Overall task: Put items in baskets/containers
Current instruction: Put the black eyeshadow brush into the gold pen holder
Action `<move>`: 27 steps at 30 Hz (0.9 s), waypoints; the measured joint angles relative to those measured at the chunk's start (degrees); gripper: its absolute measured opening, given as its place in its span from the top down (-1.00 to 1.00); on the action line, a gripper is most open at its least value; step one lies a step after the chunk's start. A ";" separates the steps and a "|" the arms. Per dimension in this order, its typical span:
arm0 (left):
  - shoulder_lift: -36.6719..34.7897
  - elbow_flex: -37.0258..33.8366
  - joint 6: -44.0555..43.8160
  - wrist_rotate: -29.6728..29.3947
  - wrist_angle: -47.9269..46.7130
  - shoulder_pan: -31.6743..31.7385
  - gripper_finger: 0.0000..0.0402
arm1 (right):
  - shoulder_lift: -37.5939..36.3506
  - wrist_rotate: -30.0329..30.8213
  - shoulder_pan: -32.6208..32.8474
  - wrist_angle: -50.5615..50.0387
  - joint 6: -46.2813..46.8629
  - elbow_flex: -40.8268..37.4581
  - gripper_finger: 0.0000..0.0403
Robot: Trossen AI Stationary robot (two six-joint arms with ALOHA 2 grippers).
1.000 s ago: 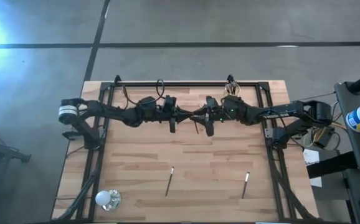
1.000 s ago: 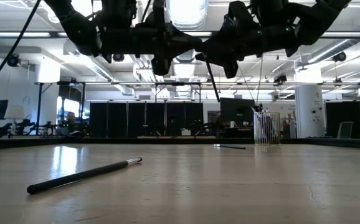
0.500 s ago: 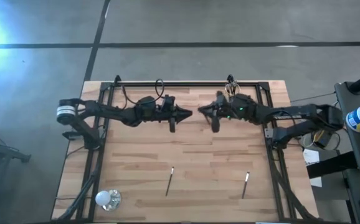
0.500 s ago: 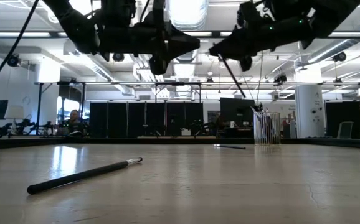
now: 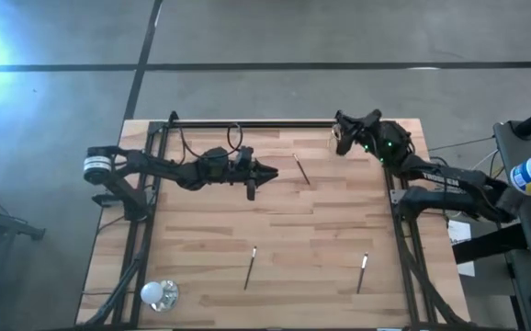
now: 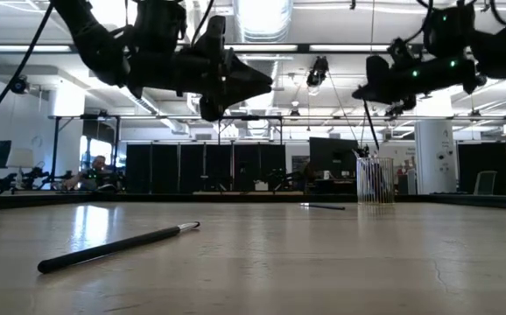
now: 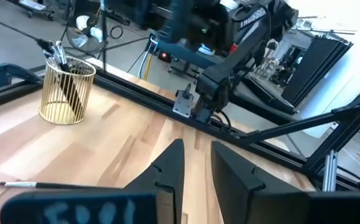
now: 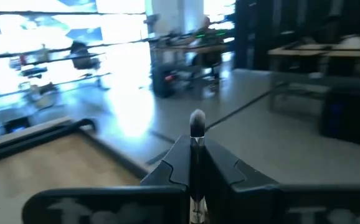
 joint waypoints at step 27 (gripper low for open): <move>0.07 -0.25 0.06 0.00 -1.27 -0.44 0.65 | 16.80 3.15 -10.91 21.73 -3.11 2.63 0.94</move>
